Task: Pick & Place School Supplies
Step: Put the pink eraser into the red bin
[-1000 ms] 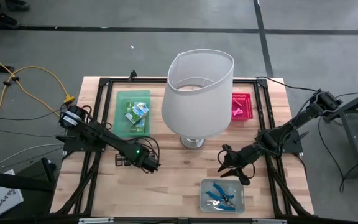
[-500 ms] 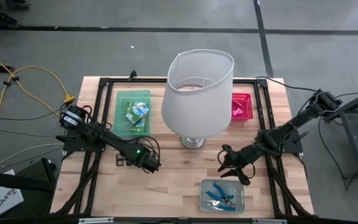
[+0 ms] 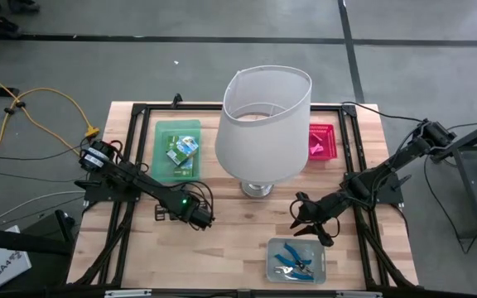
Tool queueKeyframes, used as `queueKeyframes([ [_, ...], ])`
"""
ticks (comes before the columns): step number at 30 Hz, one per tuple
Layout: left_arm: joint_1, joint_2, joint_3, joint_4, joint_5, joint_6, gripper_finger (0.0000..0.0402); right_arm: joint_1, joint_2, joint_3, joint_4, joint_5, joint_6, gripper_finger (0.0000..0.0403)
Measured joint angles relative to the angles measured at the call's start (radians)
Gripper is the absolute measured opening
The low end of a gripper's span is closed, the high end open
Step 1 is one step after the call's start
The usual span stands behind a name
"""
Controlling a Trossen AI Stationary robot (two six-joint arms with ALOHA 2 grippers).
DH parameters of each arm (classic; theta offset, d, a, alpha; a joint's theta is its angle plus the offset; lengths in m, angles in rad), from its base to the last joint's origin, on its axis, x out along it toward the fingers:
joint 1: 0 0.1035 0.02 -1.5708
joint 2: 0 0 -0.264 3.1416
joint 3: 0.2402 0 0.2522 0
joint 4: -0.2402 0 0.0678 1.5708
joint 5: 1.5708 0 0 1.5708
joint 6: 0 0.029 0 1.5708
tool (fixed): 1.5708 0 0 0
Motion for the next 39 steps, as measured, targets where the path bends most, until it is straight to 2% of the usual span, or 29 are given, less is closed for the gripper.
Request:
queueKeyframes([
  [20, -0.056, -0.02, 0.013, 0.024, -0.063, 0.004, 0.0082, 0.0, 0.0, 0.0, -0.002, 0.0, 0.0, 0.011],
  [30, -0.066, -0.048, 0.017, 0.101, -0.111, 0.112, 0.0082, 0.0, 0.0, 0.0, -0.003, 0.004, 0.001, 0.011],
  [39, -0.066, -0.049, 0.021, 0.324, -0.187, 0.33, 0.0082, 0.0, 0.0, 0.0, -0.003, 0.004, 0.003, 0.011],
])
